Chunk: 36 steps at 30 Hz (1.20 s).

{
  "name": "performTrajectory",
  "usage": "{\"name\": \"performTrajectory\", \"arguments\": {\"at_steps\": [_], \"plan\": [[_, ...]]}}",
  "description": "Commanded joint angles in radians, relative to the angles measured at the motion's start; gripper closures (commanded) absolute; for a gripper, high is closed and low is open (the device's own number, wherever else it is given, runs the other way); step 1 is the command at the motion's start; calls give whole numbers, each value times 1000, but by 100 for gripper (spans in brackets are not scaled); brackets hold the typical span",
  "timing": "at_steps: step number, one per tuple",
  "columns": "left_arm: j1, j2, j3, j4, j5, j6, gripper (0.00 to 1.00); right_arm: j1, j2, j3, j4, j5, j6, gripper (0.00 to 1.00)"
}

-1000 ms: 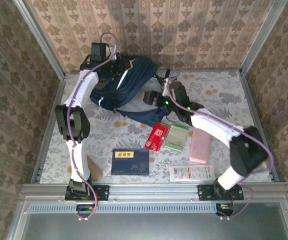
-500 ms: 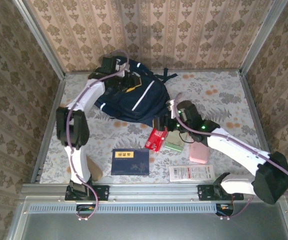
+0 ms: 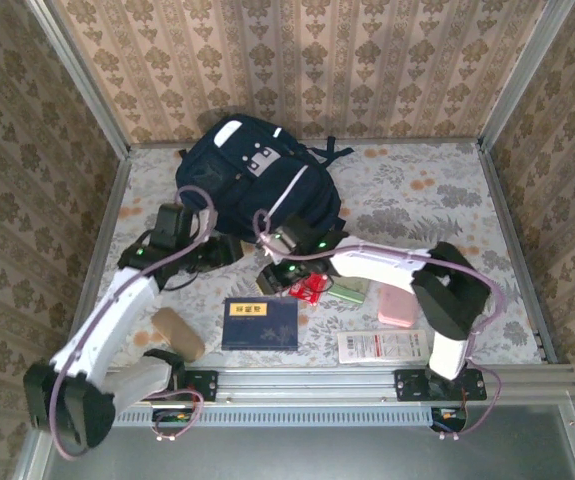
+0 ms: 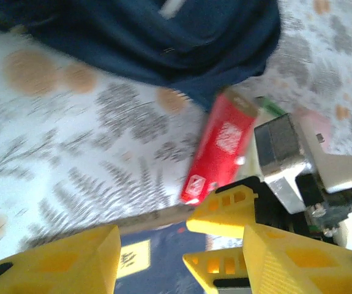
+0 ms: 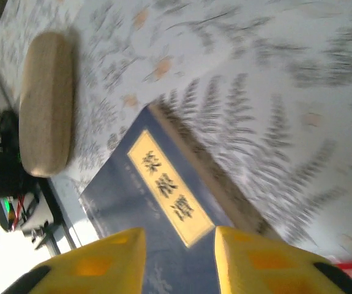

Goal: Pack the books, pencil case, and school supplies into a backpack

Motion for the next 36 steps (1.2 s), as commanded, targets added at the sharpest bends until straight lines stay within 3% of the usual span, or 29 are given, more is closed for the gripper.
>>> {"name": "performTrajectory", "arguments": {"at_steps": [1, 4, 12, 20, 26, 31, 36], "plan": [[26, -123, -35, -74, -140, -70, 43, 88, 93, 85, -57, -44, -14, 78], [55, -174, -45, -108, -171, -86, 42, 138, 162, 140, -76, -2, -20, 84], [59, -151, -50, -113, -179, -116, 41, 138, 317, 254, -149, 183, 23, 97], [92, -120, -88, -42, -93, -132, 41, 53, 284, 162, -75, 334, 131, 97], [97, -35, -147, 17, -9, -148, 41, -7, 129, 46, 39, 196, 140, 84], [89, 35, -256, 123, 73, -221, 41, -97, 48, -33, 64, 81, 172, 56], [49, 112, -324, 235, 86, -269, 41, -107, 82, -18, -37, 119, 135, 50]]}}
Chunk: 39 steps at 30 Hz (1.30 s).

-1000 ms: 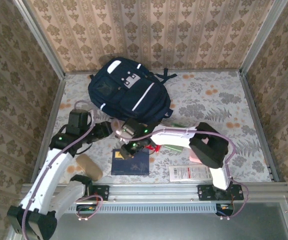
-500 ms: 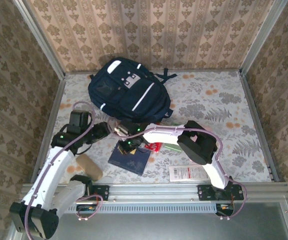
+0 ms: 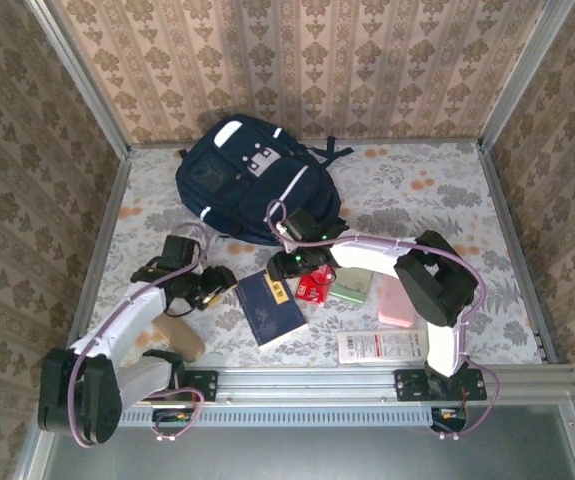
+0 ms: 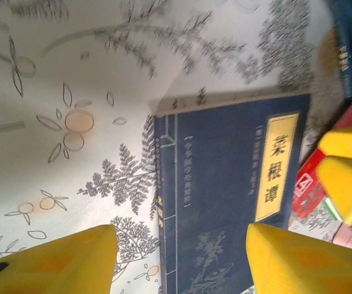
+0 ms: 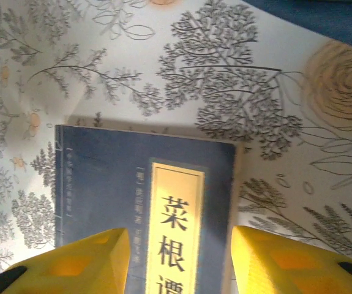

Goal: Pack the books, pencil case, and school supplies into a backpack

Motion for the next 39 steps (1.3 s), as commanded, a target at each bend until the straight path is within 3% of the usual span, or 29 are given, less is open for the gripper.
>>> {"name": "performTrajectory", "arguments": {"at_steps": [1, 6, 14, 30, 36, 39], "plan": [[-32, 45, -20, 115, 44, -54, 41, 10, 9, -4, -70, -13, -6, 50], [-87, 142, -27, 179, 25, -68, 41, 10, 51, -12, -79, -61, 8, 51], [-104, 259, -39, 252, 37, -67, 42, 15, 74, 10, -109, -138, 12, 56], [-109, 281, -64, 285, 35, -55, 44, 12, -6, 20, -81, -294, 116, 76], [-112, 260, -55, 276, 45, -47, 45, 8, 30, 33, -55, -310, 157, 100], [-106, 206, -36, 204, 43, -24, 45, -10, -12, 12, -47, -273, 158, 100]]}}
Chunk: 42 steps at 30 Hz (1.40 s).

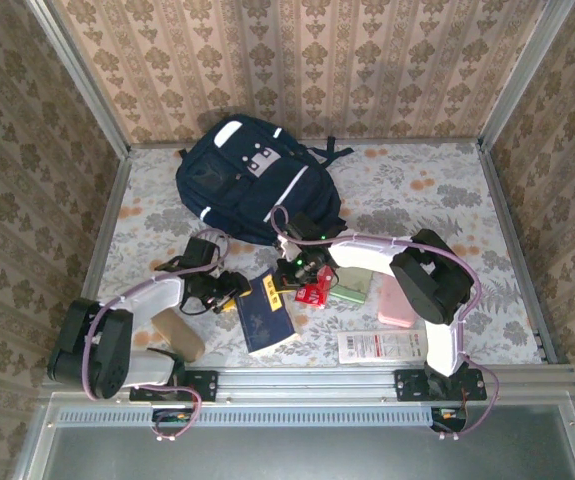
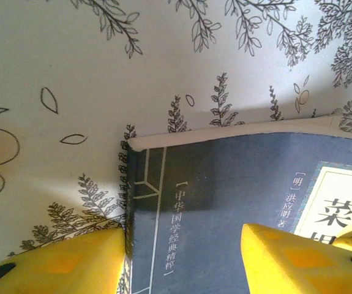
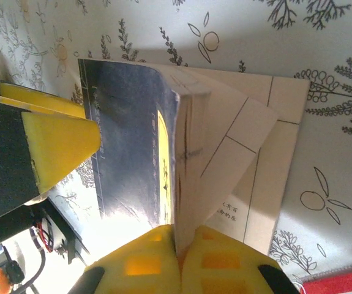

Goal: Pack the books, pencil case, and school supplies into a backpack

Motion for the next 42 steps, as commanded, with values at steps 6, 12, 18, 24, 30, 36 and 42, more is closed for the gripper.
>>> {"name": "performTrajectory", "arguments": {"at_steps": [6, 12, 18, 24, 30, 36, 42], "plan": [[38, -193, 75, -200, -15, 124, 39, -89, -157, -63, 138, -114, 77, 100], [70, -238, 170, -288, 15, 202, 21, -174, -240, -182, 497, -288, 302, 100], [89, -238, 167, -117, 245, 169, 9, -220, -295, -232, 773, -373, 492, 100], [93, -252, 161, 121, 416, 60, 10, -226, -300, -259, 915, -414, 585, 100], [95, -257, 161, 259, 512, -3, 26, -228, -310, -252, 928, -454, 579, 100], [105, -288, 156, 284, 539, 18, 62, -246, -380, -183, 553, -422, 292, 100], [95, -275, 134, 398, 583, -24, 90, -252, -386, -165, 551, -471, 300, 100]]}}
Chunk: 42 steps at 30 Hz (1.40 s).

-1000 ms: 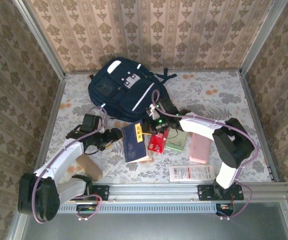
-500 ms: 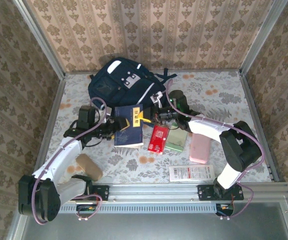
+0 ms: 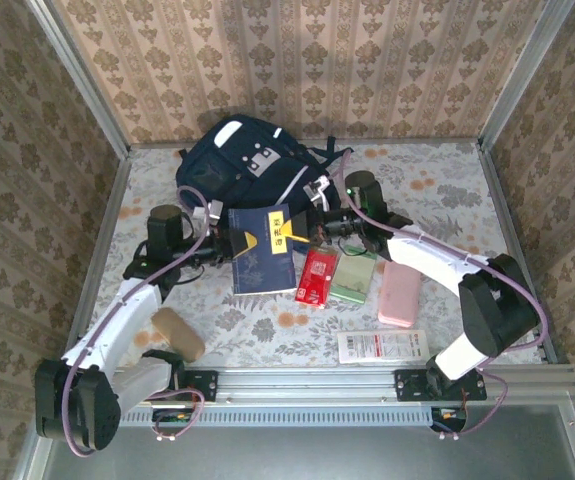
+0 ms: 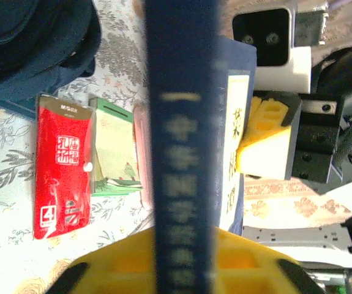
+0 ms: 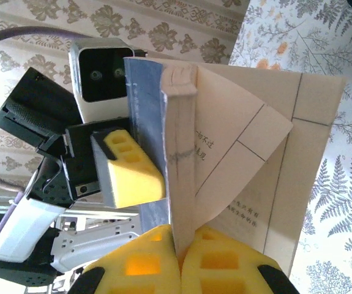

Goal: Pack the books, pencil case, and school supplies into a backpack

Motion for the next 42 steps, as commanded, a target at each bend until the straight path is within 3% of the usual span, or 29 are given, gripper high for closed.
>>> {"name": "performTrajectory", "arguments": {"at_steps": [1, 3, 5, 7, 10, 13, 16, 22, 27, 31, 35, 42], "plan": [[-10, -2, -12, 112, 60, -19, 94, -3, -24, 27, -43, -47, -45, 100], [-22, -4, -7, 139, 59, -25, 100, -5, -28, 27, -54, -35, -54, 99], [-26, -18, -7, 183, 42, -47, 100, -10, -43, 32, -96, 12, -79, 74], [-21, -67, -15, 226, -31, -70, 100, -28, -84, 5, -119, 137, -88, 53], [-25, -123, -45, 343, -175, -145, 100, -30, -138, -114, 107, 237, 45, 29], [-47, -108, -55, 496, -311, -225, 100, -15, -113, -134, 228, 230, 148, 25], [-79, -105, -10, 514, -445, -207, 100, 2, -98, -151, 329, 263, 223, 23], [-123, -87, 82, 511, -584, -197, 100, 57, -99, -225, 623, 434, 398, 16], [-145, -50, 131, 515, -598, -200, 100, 113, -49, -217, 752, 536, 462, 15], [-149, -37, 146, 514, -605, -200, 100, 145, 30, -235, 956, 639, 568, 21], [-160, -33, 137, 508, -630, -202, 100, 152, 60, -223, 1069, 689, 577, 36], [-212, -36, 105, 475, -714, -196, 100, 155, 13, -222, 1018, 712, 486, 69]]}}
